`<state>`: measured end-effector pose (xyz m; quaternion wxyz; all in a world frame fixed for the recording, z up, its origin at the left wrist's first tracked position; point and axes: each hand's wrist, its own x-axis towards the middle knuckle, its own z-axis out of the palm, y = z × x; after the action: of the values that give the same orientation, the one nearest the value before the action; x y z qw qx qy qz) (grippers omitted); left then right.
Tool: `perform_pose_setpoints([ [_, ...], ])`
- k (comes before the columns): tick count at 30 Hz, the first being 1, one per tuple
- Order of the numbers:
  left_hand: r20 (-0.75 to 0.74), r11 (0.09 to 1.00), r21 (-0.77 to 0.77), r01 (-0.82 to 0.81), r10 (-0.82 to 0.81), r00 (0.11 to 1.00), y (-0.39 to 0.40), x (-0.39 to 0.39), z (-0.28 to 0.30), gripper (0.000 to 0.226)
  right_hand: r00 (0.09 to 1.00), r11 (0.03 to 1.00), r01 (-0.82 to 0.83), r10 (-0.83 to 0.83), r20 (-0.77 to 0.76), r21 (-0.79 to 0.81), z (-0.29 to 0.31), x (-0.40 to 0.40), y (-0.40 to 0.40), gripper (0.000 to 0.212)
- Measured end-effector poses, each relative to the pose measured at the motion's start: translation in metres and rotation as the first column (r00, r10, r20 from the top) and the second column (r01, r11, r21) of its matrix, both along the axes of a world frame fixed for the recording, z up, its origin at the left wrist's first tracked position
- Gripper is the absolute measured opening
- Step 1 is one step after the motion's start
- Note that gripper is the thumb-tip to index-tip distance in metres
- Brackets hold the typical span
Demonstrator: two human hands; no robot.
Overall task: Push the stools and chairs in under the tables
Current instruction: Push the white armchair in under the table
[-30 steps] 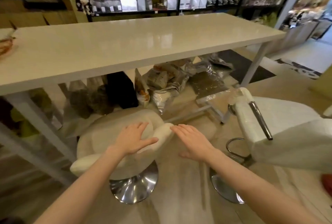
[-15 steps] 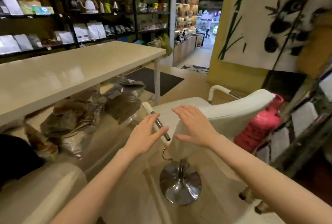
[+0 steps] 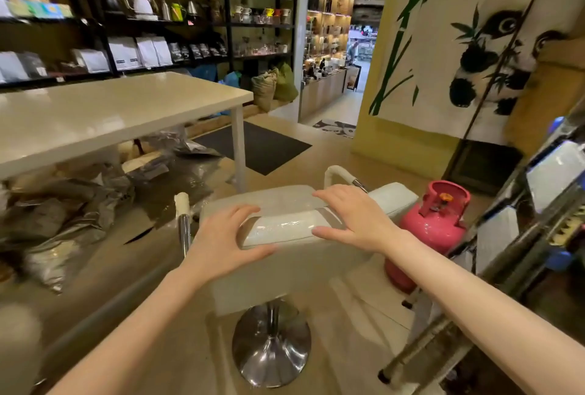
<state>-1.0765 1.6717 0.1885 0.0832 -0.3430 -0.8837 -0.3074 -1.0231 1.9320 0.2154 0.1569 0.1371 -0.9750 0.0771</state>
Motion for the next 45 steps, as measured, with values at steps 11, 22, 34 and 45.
perform_pose_setpoints([
  [11,0.14,0.91,-0.407,0.076,-0.02,0.99,0.052,-0.022,0.021,0.11,0.993,0.998,0.0,0.007,0.115,-0.056,-0.019,-0.038,0.058,0.08],
  [22,0.04,0.878,-0.477,-0.029,0.054,0.998,0.085,-0.011,0.014,0.095,0.985,0.977,-0.159,0.166,0.039,-0.141,-0.031,-0.062,0.103,0.084],
  [34,-0.026,0.798,-0.551,-0.244,0.276,0.961,0.132,0.023,0.023,0.094,0.83,0.822,-0.549,0.514,0.218,0.15,-0.019,-0.075,0.164,0.093],
  [45,-0.296,0.635,-0.596,-0.491,0.395,0.87,0.158,0.034,0.007,0.098,0.815,0.763,-0.556,0.578,0.037,0.329,-0.033,-0.104,0.194,0.116],
])
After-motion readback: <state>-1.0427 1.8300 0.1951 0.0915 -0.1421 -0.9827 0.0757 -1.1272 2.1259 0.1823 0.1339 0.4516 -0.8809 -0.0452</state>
